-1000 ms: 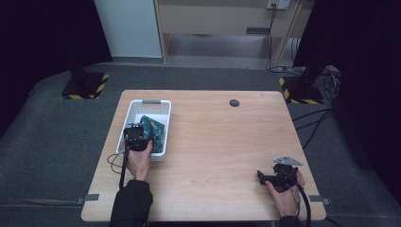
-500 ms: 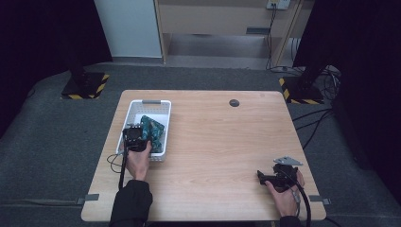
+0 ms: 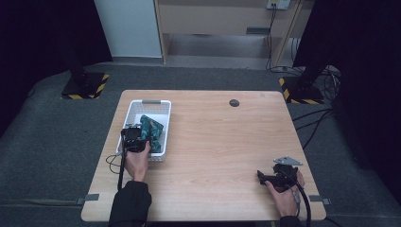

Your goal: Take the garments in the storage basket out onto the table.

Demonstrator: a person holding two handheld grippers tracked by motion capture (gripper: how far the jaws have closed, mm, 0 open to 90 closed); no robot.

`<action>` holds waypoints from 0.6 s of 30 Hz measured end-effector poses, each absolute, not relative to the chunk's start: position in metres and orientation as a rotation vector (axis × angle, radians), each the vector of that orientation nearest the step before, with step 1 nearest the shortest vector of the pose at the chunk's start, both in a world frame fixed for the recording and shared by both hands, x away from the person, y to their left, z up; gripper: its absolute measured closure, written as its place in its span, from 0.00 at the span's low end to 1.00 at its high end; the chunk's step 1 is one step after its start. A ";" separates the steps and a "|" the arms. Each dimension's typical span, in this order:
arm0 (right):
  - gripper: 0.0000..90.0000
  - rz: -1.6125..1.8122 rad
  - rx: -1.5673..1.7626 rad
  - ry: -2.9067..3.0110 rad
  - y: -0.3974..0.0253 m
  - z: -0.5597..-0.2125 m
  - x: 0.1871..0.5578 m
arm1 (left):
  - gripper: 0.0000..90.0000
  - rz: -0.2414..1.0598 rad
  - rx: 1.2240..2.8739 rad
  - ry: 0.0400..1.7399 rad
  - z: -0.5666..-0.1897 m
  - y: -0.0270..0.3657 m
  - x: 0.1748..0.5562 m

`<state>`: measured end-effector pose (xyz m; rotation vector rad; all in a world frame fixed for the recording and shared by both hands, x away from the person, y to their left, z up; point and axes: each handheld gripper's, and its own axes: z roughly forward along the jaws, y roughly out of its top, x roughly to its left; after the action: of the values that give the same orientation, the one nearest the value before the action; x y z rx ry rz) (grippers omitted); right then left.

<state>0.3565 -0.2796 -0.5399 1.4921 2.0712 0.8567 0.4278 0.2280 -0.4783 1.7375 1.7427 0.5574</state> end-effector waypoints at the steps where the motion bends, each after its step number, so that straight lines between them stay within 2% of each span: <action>1: 0.00 0.857 1.492 2.071 -0.280 -0.540 0.356 | 0.79 0.557 1.734 1.742 -0.478 0.228 0.427; 18: 0.00 0.857 1.492 2.071 -0.280 -0.540 0.356 | 0.79 0.582 1.679 1.686 -0.459 0.234 0.416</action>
<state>0.3565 -0.2796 -0.5399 1.4920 2.0712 0.8566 0.4161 0.2345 -0.4591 1.6793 1.6858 0.5816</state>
